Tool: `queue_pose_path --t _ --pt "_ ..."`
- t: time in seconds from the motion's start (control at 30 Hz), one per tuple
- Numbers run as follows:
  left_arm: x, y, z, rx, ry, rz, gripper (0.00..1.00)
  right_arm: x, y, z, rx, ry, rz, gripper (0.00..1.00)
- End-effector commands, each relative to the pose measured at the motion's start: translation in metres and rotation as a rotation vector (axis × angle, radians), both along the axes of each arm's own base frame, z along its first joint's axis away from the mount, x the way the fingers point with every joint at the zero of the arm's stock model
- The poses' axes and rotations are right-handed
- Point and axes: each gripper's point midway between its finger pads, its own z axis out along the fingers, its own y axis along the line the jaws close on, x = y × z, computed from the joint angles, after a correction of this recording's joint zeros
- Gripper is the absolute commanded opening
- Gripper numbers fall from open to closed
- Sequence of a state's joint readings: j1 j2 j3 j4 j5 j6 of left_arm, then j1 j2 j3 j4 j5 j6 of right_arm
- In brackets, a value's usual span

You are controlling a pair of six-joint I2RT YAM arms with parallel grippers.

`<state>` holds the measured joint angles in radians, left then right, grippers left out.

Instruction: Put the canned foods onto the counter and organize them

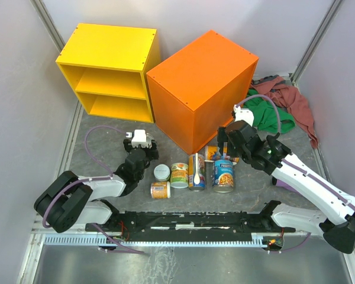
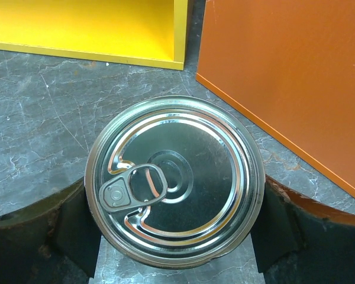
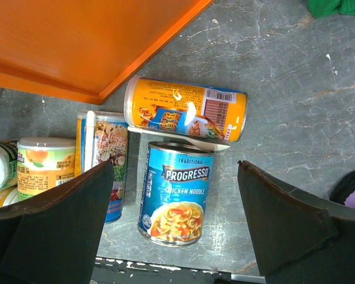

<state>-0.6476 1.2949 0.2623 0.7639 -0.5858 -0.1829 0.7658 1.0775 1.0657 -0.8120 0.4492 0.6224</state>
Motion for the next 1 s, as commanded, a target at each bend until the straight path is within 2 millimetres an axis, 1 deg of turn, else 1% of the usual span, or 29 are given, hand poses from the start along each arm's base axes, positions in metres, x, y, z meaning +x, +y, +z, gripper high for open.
queue_pose_path --t 0.0,0.1,0.13,0.27,0.5,0.67,0.87,0.97 --pt "0.014 0.001 0.034 -0.014 -0.115 0.039 0.23 0.006 -0.001 0.014 0.005 -0.053 -0.008 0.93" --pt "0.014 -0.001 0.039 0.003 -0.132 0.014 0.04 0.005 -0.002 0.013 0.003 -0.054 -0.009 0.93" --pt "0.014 -0.002 0.041 0.006 -0.135 0.004 0.03 0.006 -0.002 0.013 0.004 -0.057 -0.008 0.93" --pt "0.011 -0.004 0.047 0.009 -0.148 -0.022 0.03 0.006 -0.003 0.015 0.005 -0.063 -0.009 0.93" --pt "0.006 -0.013 0.079 -0.015 -0.200 -0.094 0.03 0.007 0.001 0.017 0.017 -0.065 0.001 0.93" --pt "0.002 -0.021 0.106 -0.041 -0.246 -0.152 0.03 0.008 0.003 0.020 0.016 -0.072 0.012 0.93" --pt "0.000 -0.022 0.140 -0.061 -0.259 -0.161 0.03 0.010 0.004 0.027 0.018 -0.087 0.018 0.93" --pt "-0.001 -0.025 0.164 -0.076 -0.274 -0.177 0.03 0.011 0.005 0.030 0.021 -0.091 0.020 0.93"
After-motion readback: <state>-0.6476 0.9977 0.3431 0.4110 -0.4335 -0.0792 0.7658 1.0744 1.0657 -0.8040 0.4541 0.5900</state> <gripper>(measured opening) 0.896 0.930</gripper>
